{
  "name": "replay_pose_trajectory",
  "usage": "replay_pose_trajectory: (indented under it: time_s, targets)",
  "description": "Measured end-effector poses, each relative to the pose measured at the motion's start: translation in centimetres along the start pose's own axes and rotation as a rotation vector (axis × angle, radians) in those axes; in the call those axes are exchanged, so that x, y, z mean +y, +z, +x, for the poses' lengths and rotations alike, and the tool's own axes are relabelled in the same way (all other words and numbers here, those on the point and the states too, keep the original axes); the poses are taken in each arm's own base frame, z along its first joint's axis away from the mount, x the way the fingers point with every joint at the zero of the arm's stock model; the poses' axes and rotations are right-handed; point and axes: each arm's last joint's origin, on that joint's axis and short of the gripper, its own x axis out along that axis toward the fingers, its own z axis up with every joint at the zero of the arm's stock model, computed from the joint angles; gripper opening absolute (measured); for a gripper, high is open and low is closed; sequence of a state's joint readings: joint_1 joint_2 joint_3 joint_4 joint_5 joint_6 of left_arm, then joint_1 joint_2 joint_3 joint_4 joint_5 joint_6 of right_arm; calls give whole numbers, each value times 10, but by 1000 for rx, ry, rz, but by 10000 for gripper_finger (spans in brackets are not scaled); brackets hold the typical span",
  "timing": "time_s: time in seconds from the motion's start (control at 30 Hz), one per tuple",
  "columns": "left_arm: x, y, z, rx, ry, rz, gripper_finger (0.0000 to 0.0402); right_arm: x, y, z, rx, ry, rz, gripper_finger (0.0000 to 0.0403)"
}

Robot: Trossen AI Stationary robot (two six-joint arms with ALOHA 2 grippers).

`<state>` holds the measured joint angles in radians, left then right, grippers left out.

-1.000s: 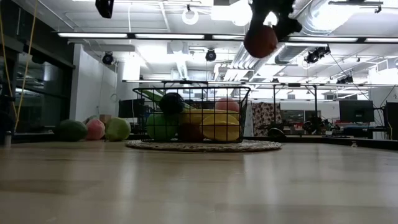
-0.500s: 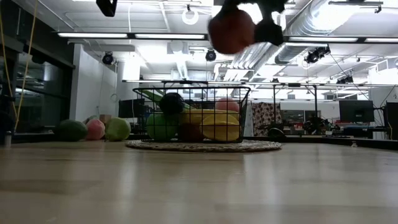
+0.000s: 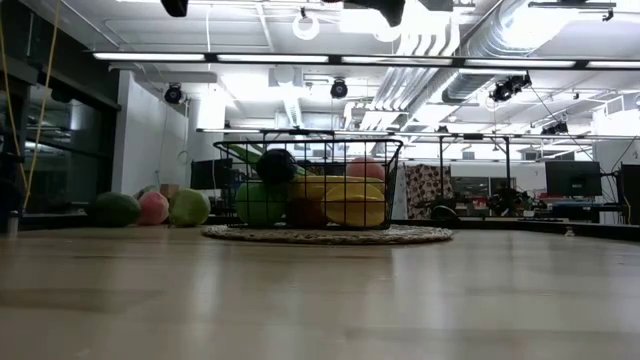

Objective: Build produce basket
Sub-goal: Put the pomegranate into the black wire basket

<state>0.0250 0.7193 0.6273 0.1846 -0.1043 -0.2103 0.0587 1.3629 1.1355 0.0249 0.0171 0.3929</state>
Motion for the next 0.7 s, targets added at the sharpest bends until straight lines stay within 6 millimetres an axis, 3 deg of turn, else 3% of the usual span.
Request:
replay_pose_trajectory:
  time_s: [0.53,0.7]
  targets:
    - [1,0,0,3,14,4,0,2,5,-9,-8,6,10,333]
    - [1,0,0,1,20,4,0,-13,21,-9,-51,-53,109,333]
